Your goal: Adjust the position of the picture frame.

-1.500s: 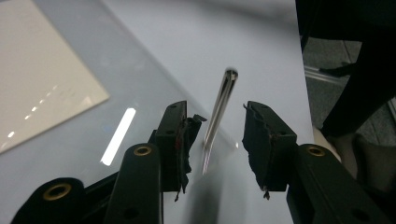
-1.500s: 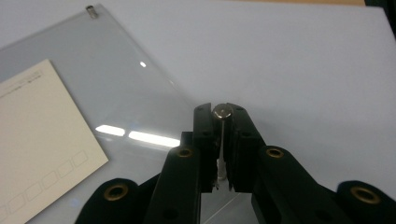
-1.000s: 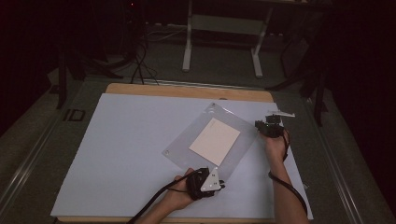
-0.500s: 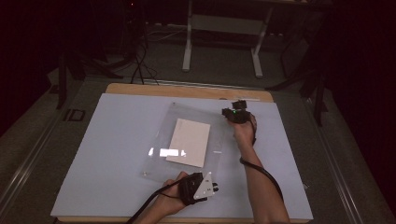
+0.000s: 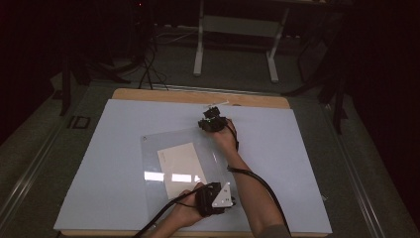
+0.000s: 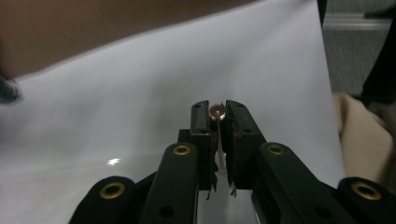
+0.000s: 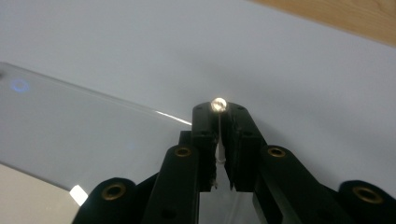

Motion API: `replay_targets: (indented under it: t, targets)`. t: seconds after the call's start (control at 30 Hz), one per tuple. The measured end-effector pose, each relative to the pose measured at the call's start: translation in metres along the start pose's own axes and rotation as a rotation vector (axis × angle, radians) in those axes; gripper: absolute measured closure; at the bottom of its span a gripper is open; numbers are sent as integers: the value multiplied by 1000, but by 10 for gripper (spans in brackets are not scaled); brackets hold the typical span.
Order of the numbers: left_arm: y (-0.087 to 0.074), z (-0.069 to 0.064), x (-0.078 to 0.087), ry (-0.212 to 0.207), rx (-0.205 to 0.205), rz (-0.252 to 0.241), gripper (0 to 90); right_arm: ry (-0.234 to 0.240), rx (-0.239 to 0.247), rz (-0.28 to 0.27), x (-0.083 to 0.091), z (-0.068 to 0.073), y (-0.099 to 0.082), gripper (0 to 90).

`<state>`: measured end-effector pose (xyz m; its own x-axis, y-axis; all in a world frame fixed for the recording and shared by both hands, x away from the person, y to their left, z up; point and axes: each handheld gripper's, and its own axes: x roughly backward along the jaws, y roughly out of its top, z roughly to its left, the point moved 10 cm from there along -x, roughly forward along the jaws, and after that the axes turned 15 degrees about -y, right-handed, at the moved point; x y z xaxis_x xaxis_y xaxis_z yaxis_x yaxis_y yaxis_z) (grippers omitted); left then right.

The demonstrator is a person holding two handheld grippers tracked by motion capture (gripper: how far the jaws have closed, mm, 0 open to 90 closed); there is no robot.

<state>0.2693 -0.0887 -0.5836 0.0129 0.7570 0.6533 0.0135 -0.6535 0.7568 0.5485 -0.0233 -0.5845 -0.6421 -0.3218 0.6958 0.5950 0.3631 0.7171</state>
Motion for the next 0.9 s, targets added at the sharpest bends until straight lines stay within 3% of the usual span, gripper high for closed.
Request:
replay_targets:
  t: [0.03, 0.13, 0.17, 0.27, 0.43, 0.57, 0.7, 0.9]
  targets:
    - [0, 0, 0, 14, -8, -5, 825, 11, -10, 13, 1, -1, 0, 797]
    - [-2, 1, -1, 47, -26, 18, 798, 9, 88, 22, 8, -2, -2, 683]
    - [-4, 1, -1, 51, -14, 21, 763, -1, 106, 23, 12, -3, -3, 652]
    - [-12, 4, 2, 16, 25, 10, 677, 8, 130, 3, 25, -8, -6, 617]
    - [-14, 0, 20, -63, 98, -93, 612, 15, 142, -13, 45, -21, -21, 596]
    - [-19, 2, 33, -54, 110, -96, 599, 17, 134, -12, 56, -31, -40, 587]
    - [-26, 21, 48, -7, 168, -130, 598, 41, 129, -20, 71, -34, -63, 592]
    - [-39, 71, 71, 92, 301, -128, 576, 65, 183, -30, 96, -34, -94, 671]
